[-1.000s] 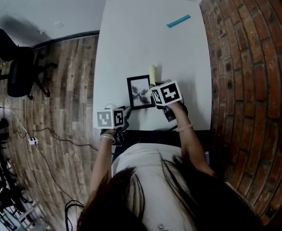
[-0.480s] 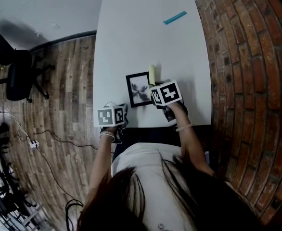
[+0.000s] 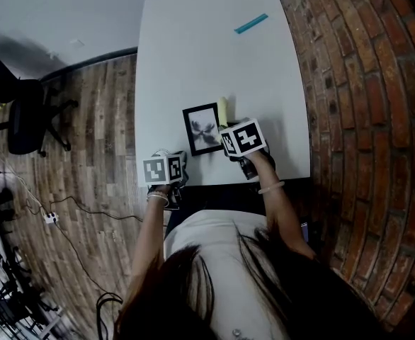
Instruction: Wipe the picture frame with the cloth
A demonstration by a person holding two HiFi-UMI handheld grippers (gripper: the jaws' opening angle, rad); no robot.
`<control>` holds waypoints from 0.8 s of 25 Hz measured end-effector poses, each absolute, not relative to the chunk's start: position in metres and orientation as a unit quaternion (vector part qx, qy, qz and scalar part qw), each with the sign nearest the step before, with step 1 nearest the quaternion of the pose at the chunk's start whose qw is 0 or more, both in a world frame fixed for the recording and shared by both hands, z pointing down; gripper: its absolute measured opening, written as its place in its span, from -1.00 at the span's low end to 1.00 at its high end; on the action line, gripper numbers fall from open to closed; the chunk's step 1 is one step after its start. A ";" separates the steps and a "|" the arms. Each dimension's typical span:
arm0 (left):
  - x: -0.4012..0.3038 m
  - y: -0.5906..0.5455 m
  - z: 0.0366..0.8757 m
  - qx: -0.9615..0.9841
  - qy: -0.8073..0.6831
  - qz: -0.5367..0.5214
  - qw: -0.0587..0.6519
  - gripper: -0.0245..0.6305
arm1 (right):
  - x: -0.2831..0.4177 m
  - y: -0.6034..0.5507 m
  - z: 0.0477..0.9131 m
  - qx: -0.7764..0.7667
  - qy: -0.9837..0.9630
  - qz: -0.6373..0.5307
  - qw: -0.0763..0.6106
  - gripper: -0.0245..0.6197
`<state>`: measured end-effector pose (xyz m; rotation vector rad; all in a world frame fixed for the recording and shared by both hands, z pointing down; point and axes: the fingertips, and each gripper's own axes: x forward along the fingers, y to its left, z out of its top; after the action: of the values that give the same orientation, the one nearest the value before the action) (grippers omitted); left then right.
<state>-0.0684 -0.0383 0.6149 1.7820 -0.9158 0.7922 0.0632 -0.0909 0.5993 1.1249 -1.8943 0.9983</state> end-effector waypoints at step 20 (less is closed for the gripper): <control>-0.070 -0.036 0.615 0.733 -0.351 0.335 0.477 -0.91 | 0.061 -0.074 0.599 0.446 -0.716 0.397 0.361 -0.80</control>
<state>-0.0698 -0.0361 0.6150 1.7895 -0.8567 0.8192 0.0610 -0.0739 0.5986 1.1502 -1.8461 1.0221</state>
